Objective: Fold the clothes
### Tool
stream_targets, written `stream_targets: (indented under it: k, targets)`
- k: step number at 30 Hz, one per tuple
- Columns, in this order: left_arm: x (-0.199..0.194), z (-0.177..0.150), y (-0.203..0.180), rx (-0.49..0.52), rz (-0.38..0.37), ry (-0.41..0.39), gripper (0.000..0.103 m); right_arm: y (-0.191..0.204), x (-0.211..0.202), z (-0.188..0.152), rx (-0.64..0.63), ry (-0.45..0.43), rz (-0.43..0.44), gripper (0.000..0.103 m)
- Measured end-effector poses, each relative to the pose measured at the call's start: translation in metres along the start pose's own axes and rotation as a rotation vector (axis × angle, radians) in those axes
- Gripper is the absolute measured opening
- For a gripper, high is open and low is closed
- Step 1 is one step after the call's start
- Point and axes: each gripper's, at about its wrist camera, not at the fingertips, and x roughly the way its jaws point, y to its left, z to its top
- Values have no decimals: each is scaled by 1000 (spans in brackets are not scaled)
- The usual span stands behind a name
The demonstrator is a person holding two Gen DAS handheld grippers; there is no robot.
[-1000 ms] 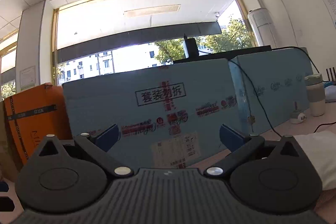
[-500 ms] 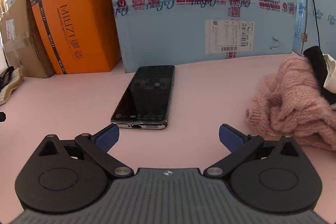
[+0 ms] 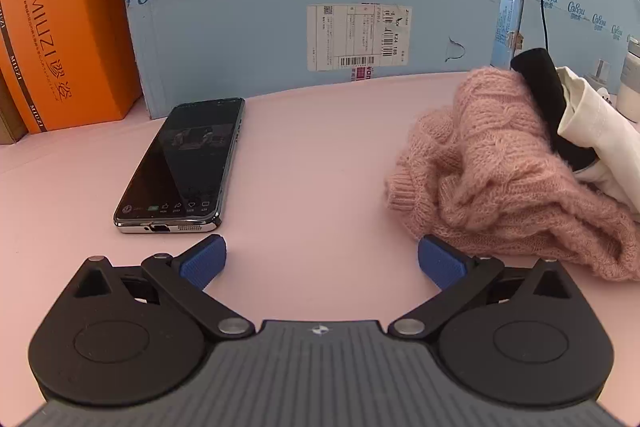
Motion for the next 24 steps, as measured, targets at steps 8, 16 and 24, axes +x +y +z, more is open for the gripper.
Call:
stream_targets:
  k: [8,16,24]
  targets:
    - [-2,0,0,-4,-1,0,103,-1,2,0,6,2,6,103]
    - [-2,1,0,-7,-2,0,103,-1,3,0,8,3,8,103]
    - [-1,1,1,-5,-1,0,103,-1,2,1,8,3,9,103]
